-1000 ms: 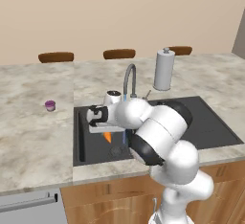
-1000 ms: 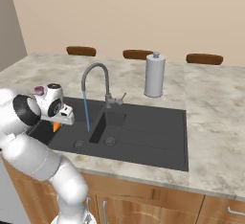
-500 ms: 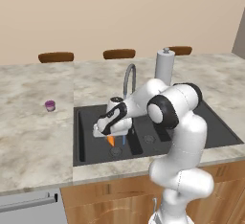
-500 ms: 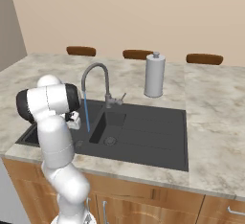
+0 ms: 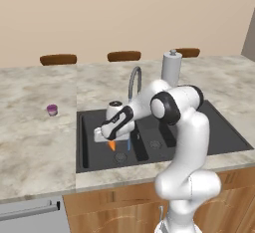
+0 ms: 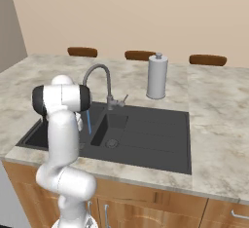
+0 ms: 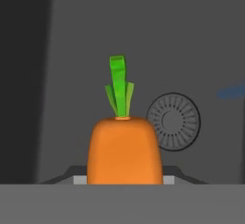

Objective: Turn on the sink faucet. Then move the carrot from the counter to the sink. Turn off the sink. Move the vegetable from the sink to the pot next to the stove. Finally move the pot to the front left burner.

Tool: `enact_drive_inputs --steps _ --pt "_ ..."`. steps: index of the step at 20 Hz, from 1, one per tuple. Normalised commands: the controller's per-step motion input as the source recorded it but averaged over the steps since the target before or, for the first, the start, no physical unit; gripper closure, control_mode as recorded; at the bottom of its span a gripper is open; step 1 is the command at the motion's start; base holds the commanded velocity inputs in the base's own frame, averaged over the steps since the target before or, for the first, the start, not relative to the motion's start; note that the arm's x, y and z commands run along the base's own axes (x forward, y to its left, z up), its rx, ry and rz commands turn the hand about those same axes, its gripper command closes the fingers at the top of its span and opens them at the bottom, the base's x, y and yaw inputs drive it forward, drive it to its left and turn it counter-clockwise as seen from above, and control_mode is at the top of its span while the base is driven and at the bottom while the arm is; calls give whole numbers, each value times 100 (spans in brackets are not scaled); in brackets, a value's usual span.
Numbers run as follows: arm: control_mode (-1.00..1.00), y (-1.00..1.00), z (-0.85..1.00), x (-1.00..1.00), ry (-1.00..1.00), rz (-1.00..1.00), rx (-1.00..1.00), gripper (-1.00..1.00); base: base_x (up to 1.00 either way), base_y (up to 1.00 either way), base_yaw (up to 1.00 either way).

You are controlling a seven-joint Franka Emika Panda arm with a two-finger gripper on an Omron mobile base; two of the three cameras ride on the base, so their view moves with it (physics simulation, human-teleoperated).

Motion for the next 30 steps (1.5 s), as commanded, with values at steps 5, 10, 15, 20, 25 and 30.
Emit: enact_drive_inputs --steps 5,10,15,20,25,30 --pt "-100 0 -28 18 1 0 0 100 0 0 0" --pt "-100 0 -31 14 2 0 0 100 0 0 0" --pt "-100 0 -31 15 3 0 0 100 0 0 0" --pt "-100 0 -35 16 2 0 0 100 0 0 0" --pt "-100 0 -35 4 0 0 0 100 0 0 0" --pt "-100 0 -39 4 0 0 0 100 0 0 0"
